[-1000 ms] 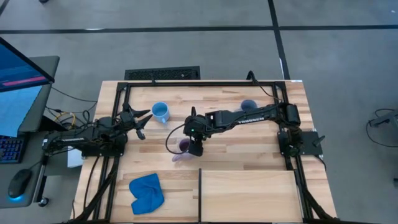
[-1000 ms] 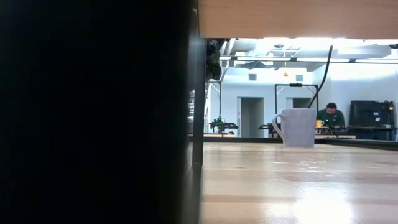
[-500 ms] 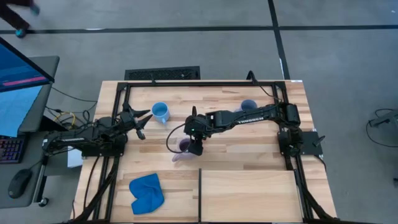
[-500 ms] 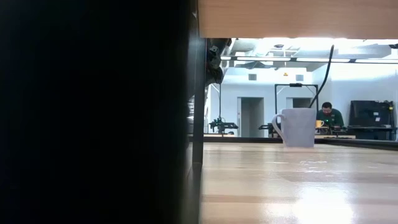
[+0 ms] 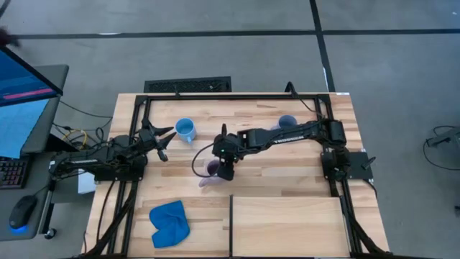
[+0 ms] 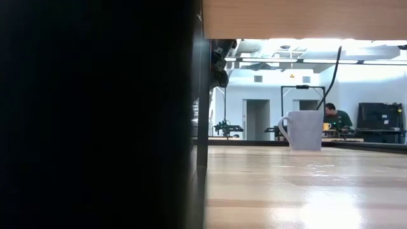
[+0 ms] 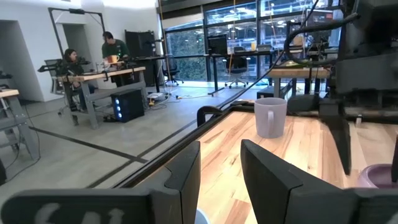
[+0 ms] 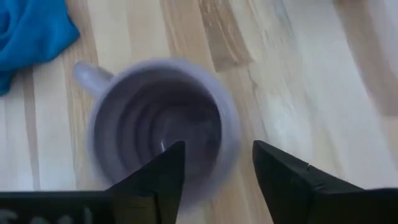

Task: Stack small to large cups/mugs on shelf
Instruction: Put the purple mug on the shelf

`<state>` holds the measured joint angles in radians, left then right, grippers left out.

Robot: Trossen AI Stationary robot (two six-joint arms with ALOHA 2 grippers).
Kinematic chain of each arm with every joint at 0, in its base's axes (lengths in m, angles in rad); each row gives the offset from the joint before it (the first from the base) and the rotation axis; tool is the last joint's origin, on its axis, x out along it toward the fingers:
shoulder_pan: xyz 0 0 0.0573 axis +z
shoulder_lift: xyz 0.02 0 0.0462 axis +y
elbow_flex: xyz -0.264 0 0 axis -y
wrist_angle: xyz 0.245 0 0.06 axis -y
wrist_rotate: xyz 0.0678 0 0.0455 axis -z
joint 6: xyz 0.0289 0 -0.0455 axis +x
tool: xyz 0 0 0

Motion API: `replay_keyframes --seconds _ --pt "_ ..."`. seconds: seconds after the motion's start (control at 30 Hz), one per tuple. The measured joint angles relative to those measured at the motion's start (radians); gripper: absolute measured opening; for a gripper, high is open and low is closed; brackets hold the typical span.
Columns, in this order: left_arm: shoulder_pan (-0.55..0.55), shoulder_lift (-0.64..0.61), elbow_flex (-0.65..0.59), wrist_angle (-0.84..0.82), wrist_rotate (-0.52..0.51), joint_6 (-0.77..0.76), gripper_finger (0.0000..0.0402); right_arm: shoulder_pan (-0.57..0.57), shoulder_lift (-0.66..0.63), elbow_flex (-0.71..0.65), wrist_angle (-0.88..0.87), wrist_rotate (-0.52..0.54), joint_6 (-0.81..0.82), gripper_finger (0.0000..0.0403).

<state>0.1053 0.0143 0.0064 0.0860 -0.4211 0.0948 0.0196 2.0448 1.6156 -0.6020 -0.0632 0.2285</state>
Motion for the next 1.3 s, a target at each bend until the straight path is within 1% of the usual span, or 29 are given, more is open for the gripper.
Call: replay_keyframes --seconds 0.07,0.17,0.2,0.3,0.43,0.47,0.57,0.7,0.77,0.83,0.97,1.03,1.17,1.3 --pt "0.000 0.000 0.000 0.000 -0.001 0.000 0.0108 -0.008 0.024 -0.002 -0.001 -0.046 0.031 0.0188" --pt "0.000 0.000 0.000 0.000 -0.002 0.000 0.0108 -0.035 0.058 0.003 0.012 -0.172 0.044 0.0160" --pt "0.000 0.001 0.000 0.000 -0.002 -0.001 0.0108 -0.041 0.067 0.005 0.003 -0.192 0.043 0.0151" --pt "0.000 0.007 0.000 0.000 -0.004 0.000 0.0108 -0.042 0.079 0.021 -0.003 -0.200 0.025 0.0116" --pt "0.000 0.018 0.000 0.000 -0.007 0.002 0.0108 -0.041 0.079 0.035 -0.031 -0.177 -0.012 0.0053" --pt "0.000 0.019 0.000 0.001 -0.008 0.006 0.0108 -0.042 0.079 0.044 -0.038 -0.173 -0.033 0.0043" --pt "0.000 0.021 0.000 0.001 -0.010 0.007 0.0108 -0.043 0.078 0.050 -0.029 -0.168 -0.058 0.0041" --pt "0.000 0.021 0.000 0.001 -0.010 0.008 0.0108 -0.042 0.078 0.049 -0.061 -0.162 -0.069 0.0041" --pt "0.000 0.021 0.000 0.001 -0.010 0.009 0.0108 -0.041 0.078 0.061 -0.087 -0.140 -0.090 0.0041" --pt "0.000 0.021 0.000 0.001 -0.010 0.009 0.0108 -0.037 0.078 0.097 -0.164 -0.098 -0.136 0.0041" --pt "0.000 0.021 0.000 0.001 -0.011 0.009 0.0108 -0.020 0.076 0.205 -0.286 0.064 -0.223 0.0041" --pt "0.000 0.021 0.000 0.001 -0.011 0.009 0.0108 -0.019 0.076 0.258 -0.345 0.115 -0.261 0.0041" --pt "0.000 0.021 0.000 0.001 -0.011 0.010 0.0108 -0.035 0.076 0.356 -0.467 0.128 -0.281 0.0041" --pt "0.000 0.021 0.000 0.001 -0.011 0.010 0.0108 -0.052 0.063 0.425 -0.650 0.140 -0.257 0.0041"
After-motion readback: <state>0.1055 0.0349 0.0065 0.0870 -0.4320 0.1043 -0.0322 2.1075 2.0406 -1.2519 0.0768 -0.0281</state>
